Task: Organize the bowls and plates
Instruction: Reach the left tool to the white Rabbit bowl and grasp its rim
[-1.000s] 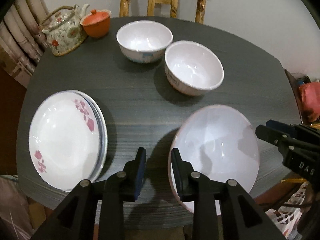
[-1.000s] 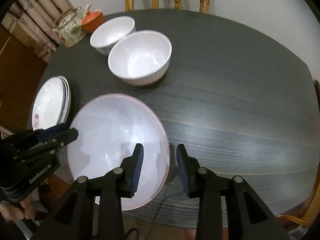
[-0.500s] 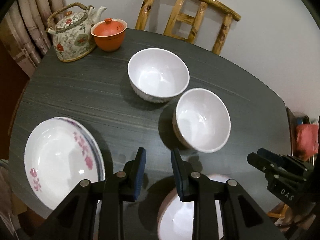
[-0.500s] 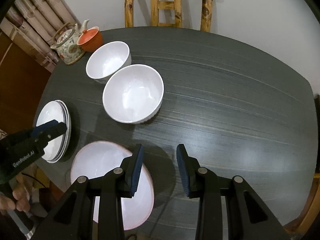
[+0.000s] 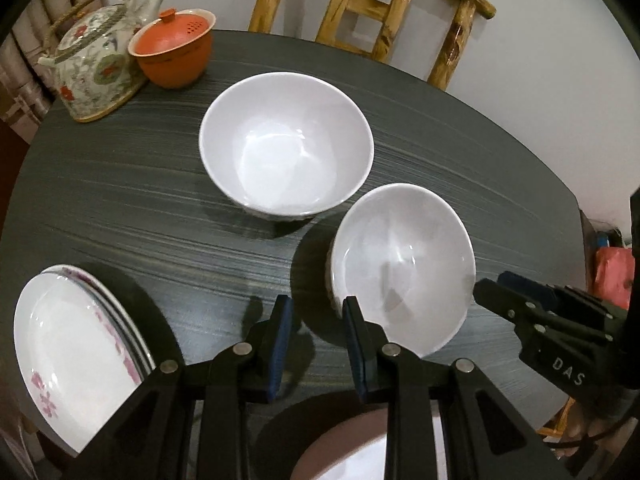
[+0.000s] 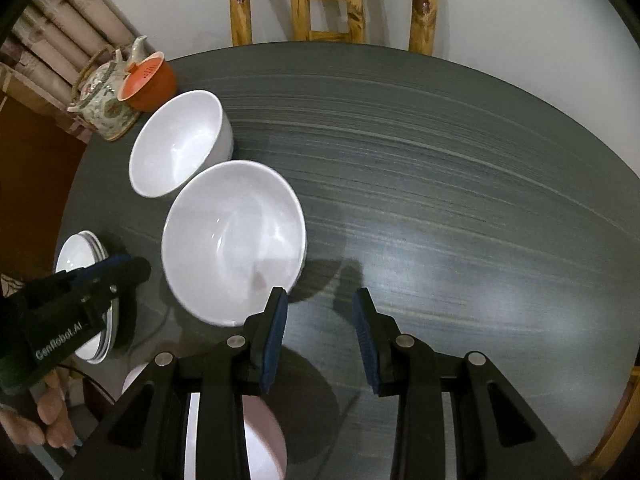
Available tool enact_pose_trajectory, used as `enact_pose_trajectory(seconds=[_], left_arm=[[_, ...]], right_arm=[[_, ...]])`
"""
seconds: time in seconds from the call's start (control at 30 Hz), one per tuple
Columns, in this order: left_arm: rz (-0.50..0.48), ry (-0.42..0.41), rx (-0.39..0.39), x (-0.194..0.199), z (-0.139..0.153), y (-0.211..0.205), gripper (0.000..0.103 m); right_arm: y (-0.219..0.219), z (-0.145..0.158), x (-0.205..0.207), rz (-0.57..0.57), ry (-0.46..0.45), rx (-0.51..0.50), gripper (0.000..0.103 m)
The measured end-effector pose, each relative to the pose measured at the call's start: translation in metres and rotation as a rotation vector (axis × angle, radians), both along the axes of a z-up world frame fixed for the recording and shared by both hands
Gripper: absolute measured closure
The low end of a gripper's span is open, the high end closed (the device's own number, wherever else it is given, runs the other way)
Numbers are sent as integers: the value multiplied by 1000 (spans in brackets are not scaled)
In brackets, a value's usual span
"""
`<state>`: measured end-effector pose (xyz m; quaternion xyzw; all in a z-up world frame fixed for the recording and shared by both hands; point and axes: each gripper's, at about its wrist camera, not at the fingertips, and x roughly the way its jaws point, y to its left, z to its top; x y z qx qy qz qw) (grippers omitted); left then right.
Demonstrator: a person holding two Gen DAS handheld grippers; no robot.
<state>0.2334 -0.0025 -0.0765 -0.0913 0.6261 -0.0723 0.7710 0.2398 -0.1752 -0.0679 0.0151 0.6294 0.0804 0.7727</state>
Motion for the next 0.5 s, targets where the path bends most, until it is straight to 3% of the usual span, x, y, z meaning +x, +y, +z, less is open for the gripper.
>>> enact_pose_trajectory(seconds=[0.13, 0.3, 0.5], left_arm=[[-5, 14, 1, 7, -7, -5, 76], [-8, 31, 7, 14, -20, -10, 76], [-9, 50, 0, 18, -35, -13, 77]], right_arm=[[1, -8, 14, 14, 7, 6, 71], [6, -20, 26, 32, 26, 25, 84], [10, -33, 33, 50, 45, 27, 88]])
